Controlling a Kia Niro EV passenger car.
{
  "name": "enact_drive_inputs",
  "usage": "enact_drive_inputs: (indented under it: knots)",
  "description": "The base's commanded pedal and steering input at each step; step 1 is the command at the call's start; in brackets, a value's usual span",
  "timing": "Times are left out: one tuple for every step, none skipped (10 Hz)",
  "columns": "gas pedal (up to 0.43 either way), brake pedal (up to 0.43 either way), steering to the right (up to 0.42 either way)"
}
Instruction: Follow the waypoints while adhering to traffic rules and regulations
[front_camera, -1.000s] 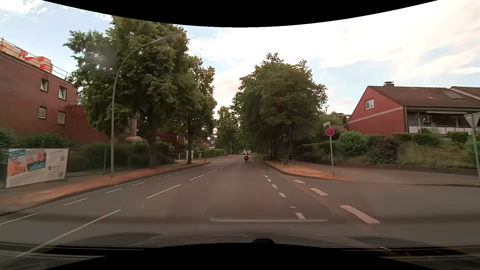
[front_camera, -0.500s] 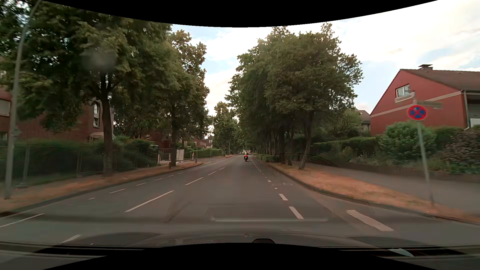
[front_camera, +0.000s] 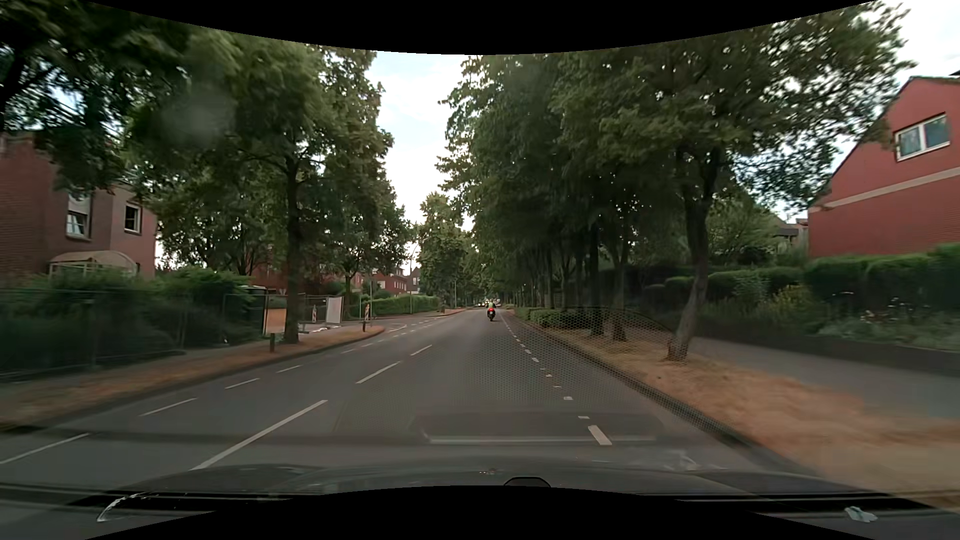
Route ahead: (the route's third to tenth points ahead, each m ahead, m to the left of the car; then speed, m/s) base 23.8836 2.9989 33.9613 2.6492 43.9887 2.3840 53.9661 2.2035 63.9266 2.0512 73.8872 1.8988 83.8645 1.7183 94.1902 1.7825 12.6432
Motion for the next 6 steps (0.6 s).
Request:
enact_drive_inputs:
  knots:
    - [0.150,0.000,0.000]
    - [0.150,0.000,0.000]
    - [0.150,0.000,0.001]
    - [0.150,0.000,0.000]
    - [0.150,0.000,0.000]
    - [0.150,0.000,0.001]
